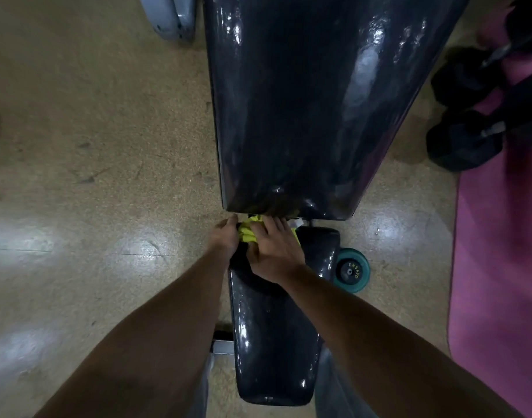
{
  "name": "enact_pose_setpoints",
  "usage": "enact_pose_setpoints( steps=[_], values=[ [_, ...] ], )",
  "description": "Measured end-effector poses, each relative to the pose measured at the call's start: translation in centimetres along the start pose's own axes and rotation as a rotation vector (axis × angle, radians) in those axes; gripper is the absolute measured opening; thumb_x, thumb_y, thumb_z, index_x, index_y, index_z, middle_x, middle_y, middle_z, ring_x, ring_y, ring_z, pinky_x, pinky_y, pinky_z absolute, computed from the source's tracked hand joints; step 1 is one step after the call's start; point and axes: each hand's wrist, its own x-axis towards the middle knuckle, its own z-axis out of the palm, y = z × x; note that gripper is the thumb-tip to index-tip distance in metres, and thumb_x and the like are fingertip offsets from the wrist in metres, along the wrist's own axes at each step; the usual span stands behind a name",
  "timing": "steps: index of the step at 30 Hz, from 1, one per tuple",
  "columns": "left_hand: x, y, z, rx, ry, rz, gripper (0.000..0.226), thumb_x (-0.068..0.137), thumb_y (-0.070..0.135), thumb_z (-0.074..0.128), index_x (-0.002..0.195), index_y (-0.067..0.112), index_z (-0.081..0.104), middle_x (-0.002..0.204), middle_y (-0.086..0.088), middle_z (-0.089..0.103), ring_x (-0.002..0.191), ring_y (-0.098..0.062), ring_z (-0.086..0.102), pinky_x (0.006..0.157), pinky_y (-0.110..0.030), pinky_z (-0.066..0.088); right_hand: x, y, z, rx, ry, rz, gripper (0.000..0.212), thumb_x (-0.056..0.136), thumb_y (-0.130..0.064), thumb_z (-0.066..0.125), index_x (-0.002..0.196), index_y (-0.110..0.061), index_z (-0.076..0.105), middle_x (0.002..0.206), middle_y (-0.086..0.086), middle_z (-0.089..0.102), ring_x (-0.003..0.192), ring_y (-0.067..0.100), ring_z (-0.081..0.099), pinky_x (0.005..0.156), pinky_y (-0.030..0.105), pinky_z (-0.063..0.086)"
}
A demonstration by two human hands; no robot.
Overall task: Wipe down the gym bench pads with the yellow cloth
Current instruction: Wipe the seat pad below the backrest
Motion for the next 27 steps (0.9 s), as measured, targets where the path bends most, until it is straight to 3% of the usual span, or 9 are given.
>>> enact_pose_setpoints(
  steps=[4,9,14,16,19,22,24,27],
  values=[
    [-0.1,0.0,-0.1,-0.059,0.005,-0.028,0.043,0.099,0.041,0.050,0.121,0.011,0.070,0.117,-0.019,0.069,0.110,-0.036,0.064,0.103,-0.046,0.049,-1.0,-1.0,0.9,-0.064,0.130,0.046,0.047,0.094,-0.038,0.042,0.128,-0.011,0.061,0.136,0.015,0.052,0.131,0.034,0.042,0.118,0.057,0.026],
    [0.0,-0.4,-0.2,-0.128,0.011,-0.050,0.045,0.097,0.044,0.051,0.122,0.012,0.070,0.117,-0.018,0.068,0.109,-0.036,0.063,0.104,-0.048,0.049,-1.7,-1.9,1.6,0.012,0.120,0.069,0.054,0.094,-0.033,0.041,0.140,-0.008,0.053,0.149,0.018,0.047,0.139,0.036,0.041,0.115,0.051,0.036],
    [0.8,-1.3,-0.1,-0.144,0.012,-0.039,0.072,0.074,0.058,0.048,0.126,0.012,0.066,0.123,-0.017,0.066,0.113,-0.037,0.062,0.106,-0.050,0.047,-1.8,-0.3,0.9,0.004,0.122,0.177,0.050,0.094,-0.031,0.042,0.140,-0.012,0.051,0.145,0.015,0.047,0.134,0.034,0.043,0.113,0.051,0.036],
    [0.1,-0.9,-0.1,-0.142,0.009,-0.036,0.067,0.079,0.056,0.047,0.126,0.012,0.065,0.125,-0.018,0.065,0.114,-0.037,0.061,0.106,-0.050,0.046,-1.5,-0.9,1.1,0.001,0.125,0.248,0.047,0.095,-0.032,0.044,0.138,-0.013,0.052,0.144,0.014,0.047,0.134,0.034,0.042,0.116,0.051,0.033],
    [-0.6,-0.2,-0.1,-0.150,0.013,-0.034,0.052,0.094,0.048,0.048,0.126,0.011,0.064,0.122,-0.019,0.065,0.112,-0.038,0.061,0.105,-0.049,0.047,-1.5,-1.9,1.5,0.026,0.113,0.175,0.050,0.096,-0.034,0.041,0.141,-0.015,0.050,0.152,0.014,0.043,0.141,0.034,0.036,0.120,0.052,0.026],
    [0.7,-1.0,-0.1,-0.115,0.008,-0.042,0.072,0.080,0.061,0.046,0.129,0.013,0.062,0.128,-0.019,0.063,0.116,-0.039,0.060,0.106,-0.053,0.045,-2.2,0.0,1.3,-0.010,0.114,0.083,0.054,0.094,-0.035,0.038,0.143,-0.015,0.051,0.152,0.015,0.044,0.140,0.034,0.039,0.115,0.053,0.031],
    [1.1,-1.4,0.0,-0.092,0.027,-0.034,0.076,0.077,0.065,0.044,0.132,0.016,0.062,0.134,-0.017,0.061,0.122,-0.039,0.057,0.109,-0.054,0.043,-2.6,1.4,1.1,-0.029,0.152,0.157,0.053,0.093,-0.036,0.039,0.140,-0.015,0.053,0.147,0.014,0.048,0.134,0.035,0.044,0.114,0.054,0.033],
    [-0.5,-0.5,0.3,-0.070,0.042,0.010,0.055,0.099,0.052,0.042,0.135,0.015,0.060,0.135,-0.016,0.060,0.125,-0.038,0.055,0.110,-0.052,0.041,-2.3,1.3,1.1,-0.031,0.186,0.308,0.053,0.090,-0.035,0.039,0.136,-0.015,0.055,0.144,0.014,0.049,0.133,0.037,0.044,0.119,0.055,0.028]
  ],
)
